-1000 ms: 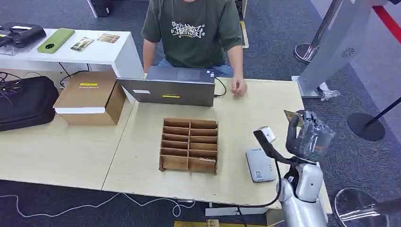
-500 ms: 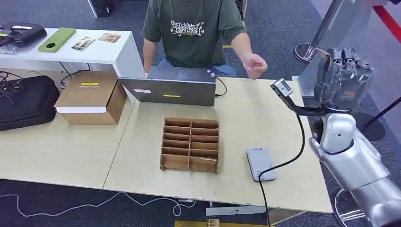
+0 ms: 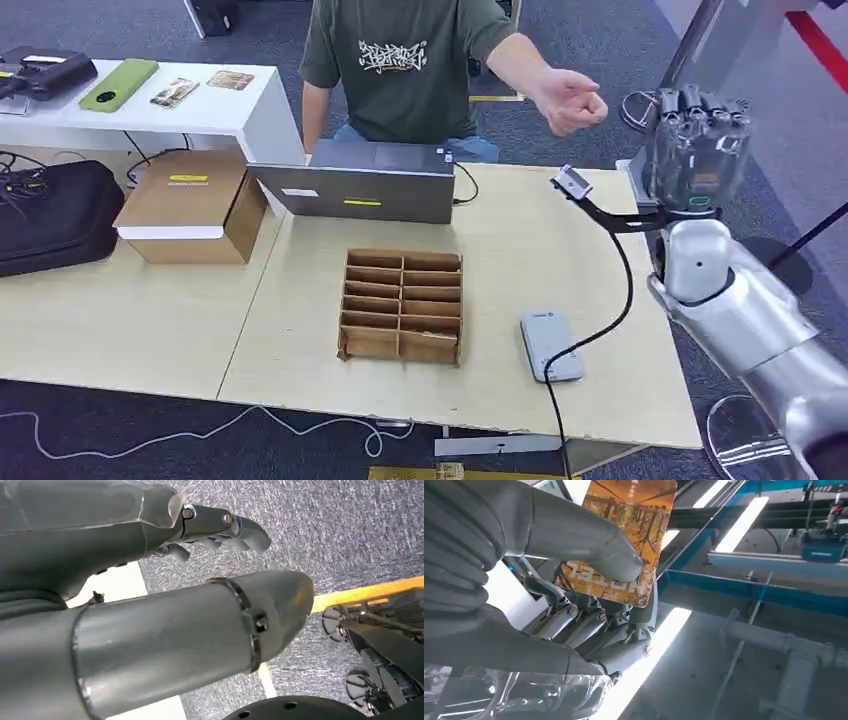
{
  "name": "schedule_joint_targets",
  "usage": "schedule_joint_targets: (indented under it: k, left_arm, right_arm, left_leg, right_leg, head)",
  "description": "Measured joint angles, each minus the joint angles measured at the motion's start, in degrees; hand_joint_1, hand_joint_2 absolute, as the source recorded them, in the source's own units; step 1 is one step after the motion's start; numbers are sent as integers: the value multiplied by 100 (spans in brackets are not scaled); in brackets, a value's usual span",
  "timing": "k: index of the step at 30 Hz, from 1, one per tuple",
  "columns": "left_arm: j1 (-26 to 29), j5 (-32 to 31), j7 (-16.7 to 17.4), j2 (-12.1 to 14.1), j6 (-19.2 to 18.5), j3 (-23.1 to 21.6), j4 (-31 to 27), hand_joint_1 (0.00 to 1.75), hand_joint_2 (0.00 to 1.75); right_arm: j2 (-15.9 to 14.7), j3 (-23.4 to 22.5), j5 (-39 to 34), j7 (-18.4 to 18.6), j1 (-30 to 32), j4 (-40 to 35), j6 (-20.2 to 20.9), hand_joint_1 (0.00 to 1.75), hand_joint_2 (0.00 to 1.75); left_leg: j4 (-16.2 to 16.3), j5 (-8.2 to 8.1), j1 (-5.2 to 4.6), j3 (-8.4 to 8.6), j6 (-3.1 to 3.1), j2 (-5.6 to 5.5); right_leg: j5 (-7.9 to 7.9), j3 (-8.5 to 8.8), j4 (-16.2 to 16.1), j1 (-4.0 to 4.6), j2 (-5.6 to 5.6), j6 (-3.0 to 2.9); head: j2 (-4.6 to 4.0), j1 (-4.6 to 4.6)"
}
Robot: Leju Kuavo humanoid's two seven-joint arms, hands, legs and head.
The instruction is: Pass the card to the sensor for recognition and then transmit it.
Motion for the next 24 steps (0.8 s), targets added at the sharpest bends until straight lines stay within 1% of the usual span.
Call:
schedule_joint_targets:
  k: [5, 8, 10, 11, 15, 18, 21, 24]
  left_arm:
    - [-2, 81, 2, 2, -4, 0, -24, 0, 0]
    - [-6, 83, 17, 0, -9, 0, -31, 0, 0]
    - [-9, 59, 17, 0, -9, 0, -42, 0, 0]
    - [-10, 50, 17, 0, -9, 0, -44, 0, 0]
    - [-9, 52, 17, 0, -4, 0, -44, 0, 0]
    - [-1, 74, 17, -2, -7, 0, -44, 0, 0]
    - [8, 83, 17, 0, -11, 0, -44, 0, 0]
    - [9, 85, 17, 0, -13, 0, -44, 0, 0]
  right_arm:
    - [408, 504, 0, 0, -327, 545, 0, 175, 175]
    - [796, 695, 0, 0, -388, 988, 0, 175, 175]
    - [1036, 776, 0, -22, -394, 1244, 0, 175, 175]
    - [1192, 821, 2, -83, -396, 1376, 0, 175, 175]
    - [1621, 841, 0, -291, -406, 1696, 0, 175, 175]
    - [1807, 784, 0, -455, -405, 1847, 0, 175, 175]
    - [1912, 695, 0, -560, -405, 1971, 0, 175, 175]
    - [1978, 631, 0, -590, -405, 2026, 0, 175, 175]
  left_leg:
    - [0, 2, 5, -2, -3, -3]
    - [0, 2, 10, -2, -3, -2]
    - [0, 2, 10, -1, -3, 0]
    - [0, 2, 10, -2, -3, -1]
    - [0, 2, 11, -1, -3, -2]
    - [0, 4, 11, -3, -7, -10]
    - [0, 4, 10, -4, -7, -9]
    - [0, 4, 10, -4, -7, -10]
  right_leg:
    - [0, 0, 3, 4, -3, 0]
    - [-1, 0, 3, 9, 0, -1]
    - [-1, -1, 3, 9, 1, -1]
    - [-1, -1, 3, 10, 0, -2]
    - [-2, -1, 3, 11, 0, -2]
    - [-2, -1, 2, 10, -8, -2]
    - [-1, 0, 1, 10, -8, -2]
    - [-1, 0, -1, 9, -9, -2]
  head:
    - [0, 2]
    - [0, 0]
    - [0, 0]
    - [0, 2]
    - [0, 0]
    - [0, 0]
    - [0, 2]
    - [0, 2]
